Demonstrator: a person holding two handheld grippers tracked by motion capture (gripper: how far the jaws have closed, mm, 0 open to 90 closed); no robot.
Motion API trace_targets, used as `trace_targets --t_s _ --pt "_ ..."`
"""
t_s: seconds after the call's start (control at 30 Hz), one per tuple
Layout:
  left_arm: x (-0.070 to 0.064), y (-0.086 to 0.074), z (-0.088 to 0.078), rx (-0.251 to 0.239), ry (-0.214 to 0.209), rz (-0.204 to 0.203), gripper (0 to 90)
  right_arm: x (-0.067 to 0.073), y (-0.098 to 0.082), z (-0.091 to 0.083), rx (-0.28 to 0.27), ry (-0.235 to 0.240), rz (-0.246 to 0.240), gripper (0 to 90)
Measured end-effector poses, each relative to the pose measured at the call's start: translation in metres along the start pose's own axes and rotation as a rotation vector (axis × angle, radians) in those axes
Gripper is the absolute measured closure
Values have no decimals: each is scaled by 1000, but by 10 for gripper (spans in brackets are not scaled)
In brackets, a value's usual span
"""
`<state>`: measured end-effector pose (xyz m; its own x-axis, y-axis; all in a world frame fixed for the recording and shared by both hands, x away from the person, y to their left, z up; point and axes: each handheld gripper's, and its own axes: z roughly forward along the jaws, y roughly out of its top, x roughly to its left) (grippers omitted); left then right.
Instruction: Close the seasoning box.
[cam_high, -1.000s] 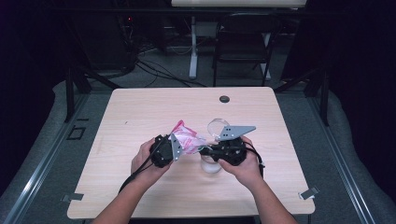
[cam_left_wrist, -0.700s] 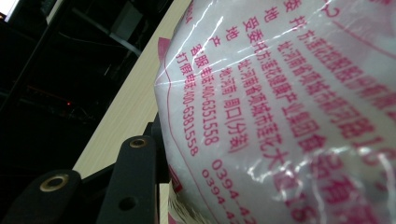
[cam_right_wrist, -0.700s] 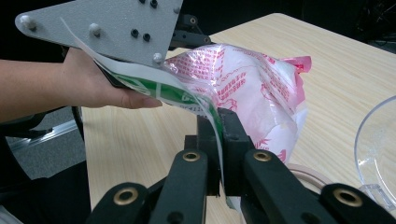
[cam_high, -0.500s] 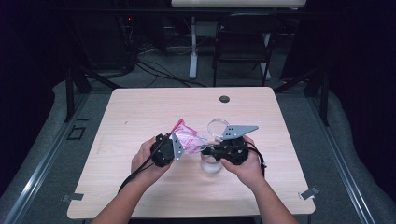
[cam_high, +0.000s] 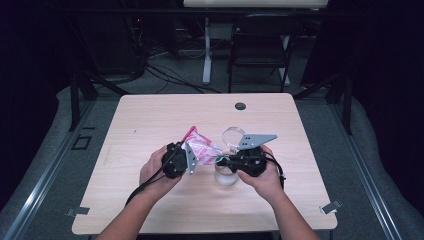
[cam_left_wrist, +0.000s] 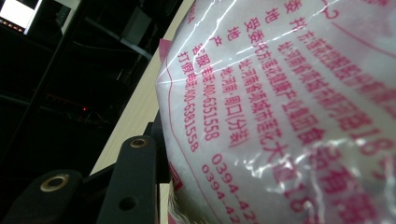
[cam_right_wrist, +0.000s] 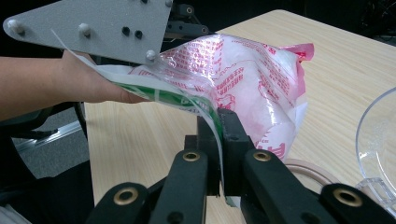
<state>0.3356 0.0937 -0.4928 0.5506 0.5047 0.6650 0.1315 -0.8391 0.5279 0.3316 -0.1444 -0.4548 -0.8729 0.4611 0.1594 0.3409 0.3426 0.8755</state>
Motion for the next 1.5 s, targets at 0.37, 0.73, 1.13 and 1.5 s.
trace_targets --t_s 0.37,0.73,1.13,1.5 --pt "2 3 -5 15 43 70 616 -2 -1 -1 8 -3 4 892" --pt "1 4 -6 11 72 104 617 -3 -2 -1 10 -8 6 892" --pt "-1 6 -5 5 95 131 622 -5 -4 -1 19 -17 8 892" --pt "-4 8 -6 0 114 157 624 -6 -6 -3 19 -29 15 892"
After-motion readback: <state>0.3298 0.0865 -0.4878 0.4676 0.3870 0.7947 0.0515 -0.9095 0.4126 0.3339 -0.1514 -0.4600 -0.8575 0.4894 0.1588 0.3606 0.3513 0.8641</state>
